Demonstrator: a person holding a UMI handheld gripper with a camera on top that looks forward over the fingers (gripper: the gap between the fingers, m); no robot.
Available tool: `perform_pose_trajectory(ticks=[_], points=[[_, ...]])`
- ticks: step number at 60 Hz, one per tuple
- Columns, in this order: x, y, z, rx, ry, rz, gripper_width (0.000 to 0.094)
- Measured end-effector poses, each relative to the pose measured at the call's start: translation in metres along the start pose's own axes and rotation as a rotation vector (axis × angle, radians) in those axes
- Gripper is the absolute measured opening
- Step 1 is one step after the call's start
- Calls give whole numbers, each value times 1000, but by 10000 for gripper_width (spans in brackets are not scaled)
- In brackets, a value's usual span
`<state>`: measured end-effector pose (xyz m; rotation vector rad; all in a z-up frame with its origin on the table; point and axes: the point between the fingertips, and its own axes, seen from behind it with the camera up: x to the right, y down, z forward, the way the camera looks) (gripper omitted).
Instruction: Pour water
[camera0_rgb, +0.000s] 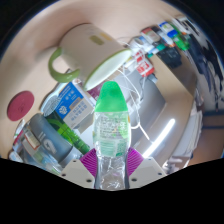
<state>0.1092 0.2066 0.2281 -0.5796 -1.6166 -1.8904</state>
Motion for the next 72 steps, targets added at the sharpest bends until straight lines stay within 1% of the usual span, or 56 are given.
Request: perform_pose_trajectory(ticks=[4,9,12,18,20,22,23,24,25,29,32,33,34,37,42,43,44,45,53,59,64,67,69,72], points=[[1,13,-2,-42,0,203,335],[-4,34,-10,-114,14,610,334],[-14,45,-12,-167,-17,924,337],[-56,37,-22,-239,-114,1587,335],[-66,27,-24,-245,-141,1791,336],[-73,13,-24,-223,-167,1974,335],[-80,2,-26,-214,-154,2068,335],[-84,-3,-29,-203,-166,2134,337],[-83,3,-27,-194,-210,2172,338],[-107,-12,-31,-214,-257,2338,337],[-127,-19,-33,-237,-278,2399,337],[-137,-31,-34,-240,-248,2429,336],[-136,-22,-27,-243,-279,2412,337],[-149,-29,-26,-253,-293,2432,338],[-160,-44,-27,-234,-325,2447,337],[-161,-46,-28,-230,-329,2441,348],[-158,-43,-26,-211,-297,2439,338],[-158,-42,-25,-206,-289,2434,337],[-154,-45,-30,-170,-265,2397,349],[-156,-43,-31,-175,-246,2429,365],[-156,-43,-31,-183,-264,2413,469],[-159,-46,-34,-208,-316,2390,526],[-163,-47,-39,-239,-358,2375,605],[-160,-43,-47,-249,-369,2364,754]])
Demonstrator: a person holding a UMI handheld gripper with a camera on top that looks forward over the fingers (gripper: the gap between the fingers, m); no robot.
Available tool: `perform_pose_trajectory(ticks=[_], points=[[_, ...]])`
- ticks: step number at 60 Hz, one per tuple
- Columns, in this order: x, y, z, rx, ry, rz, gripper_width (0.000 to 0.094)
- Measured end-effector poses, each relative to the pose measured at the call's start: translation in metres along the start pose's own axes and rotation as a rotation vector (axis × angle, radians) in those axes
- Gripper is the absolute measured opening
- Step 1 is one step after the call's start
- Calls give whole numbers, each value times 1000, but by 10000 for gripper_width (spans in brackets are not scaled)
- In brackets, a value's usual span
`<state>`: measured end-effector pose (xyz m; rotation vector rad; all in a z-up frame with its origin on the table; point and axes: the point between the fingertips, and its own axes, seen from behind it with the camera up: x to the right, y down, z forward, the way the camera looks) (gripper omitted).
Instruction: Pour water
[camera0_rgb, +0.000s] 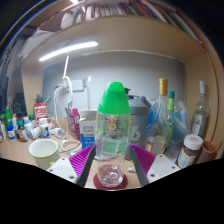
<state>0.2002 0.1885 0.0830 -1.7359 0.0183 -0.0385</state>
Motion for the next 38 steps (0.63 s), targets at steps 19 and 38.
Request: perform_pose_trajectory(ticks=[19,38], points=[[-25,-14,-145,10,-64,33,835],[-38,15,-332,22,-61,51,833]])
